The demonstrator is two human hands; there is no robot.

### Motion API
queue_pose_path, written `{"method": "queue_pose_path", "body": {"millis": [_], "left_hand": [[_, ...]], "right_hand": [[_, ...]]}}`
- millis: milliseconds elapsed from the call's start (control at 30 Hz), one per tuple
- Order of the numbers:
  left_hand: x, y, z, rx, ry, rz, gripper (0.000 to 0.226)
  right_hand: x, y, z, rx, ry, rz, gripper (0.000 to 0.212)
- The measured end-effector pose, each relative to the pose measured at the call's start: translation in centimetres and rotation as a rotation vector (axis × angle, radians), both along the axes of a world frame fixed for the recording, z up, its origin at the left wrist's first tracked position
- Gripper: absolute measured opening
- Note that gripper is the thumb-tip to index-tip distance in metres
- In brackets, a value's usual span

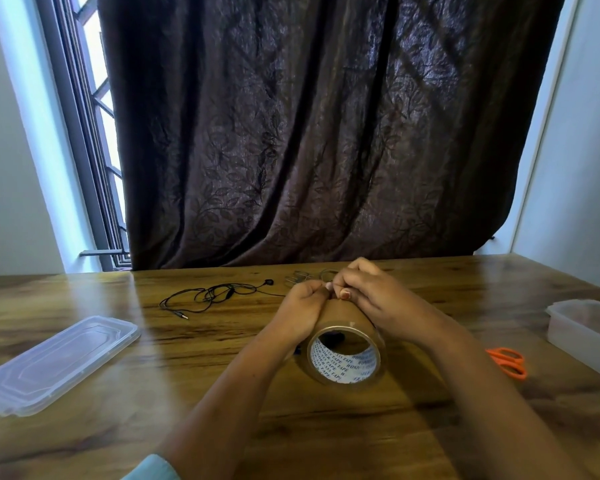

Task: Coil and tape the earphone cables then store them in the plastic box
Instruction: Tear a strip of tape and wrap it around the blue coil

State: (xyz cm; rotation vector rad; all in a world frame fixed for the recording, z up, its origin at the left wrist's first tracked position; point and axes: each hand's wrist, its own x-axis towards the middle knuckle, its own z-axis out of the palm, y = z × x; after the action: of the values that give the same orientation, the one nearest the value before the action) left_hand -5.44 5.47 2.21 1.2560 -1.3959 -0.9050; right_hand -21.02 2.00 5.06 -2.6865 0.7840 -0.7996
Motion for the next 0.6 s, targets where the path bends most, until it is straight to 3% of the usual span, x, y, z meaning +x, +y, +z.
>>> {"method": "queue_pose_path", "body": {"millis": [333,600], "left_hand": [[0.3,0.5,0.2,0.050,0.055,0.004,0.032],[0.5,0.9,0.2,0.162,0.194,-0.041,0.046]], "right_hand": [[-1.0,-0.4,0.1,0.027,-0.095,0.016,0.026],[-2.6,-0.3,0.2,0.304,-0.398,-0.003,0.018]]}}
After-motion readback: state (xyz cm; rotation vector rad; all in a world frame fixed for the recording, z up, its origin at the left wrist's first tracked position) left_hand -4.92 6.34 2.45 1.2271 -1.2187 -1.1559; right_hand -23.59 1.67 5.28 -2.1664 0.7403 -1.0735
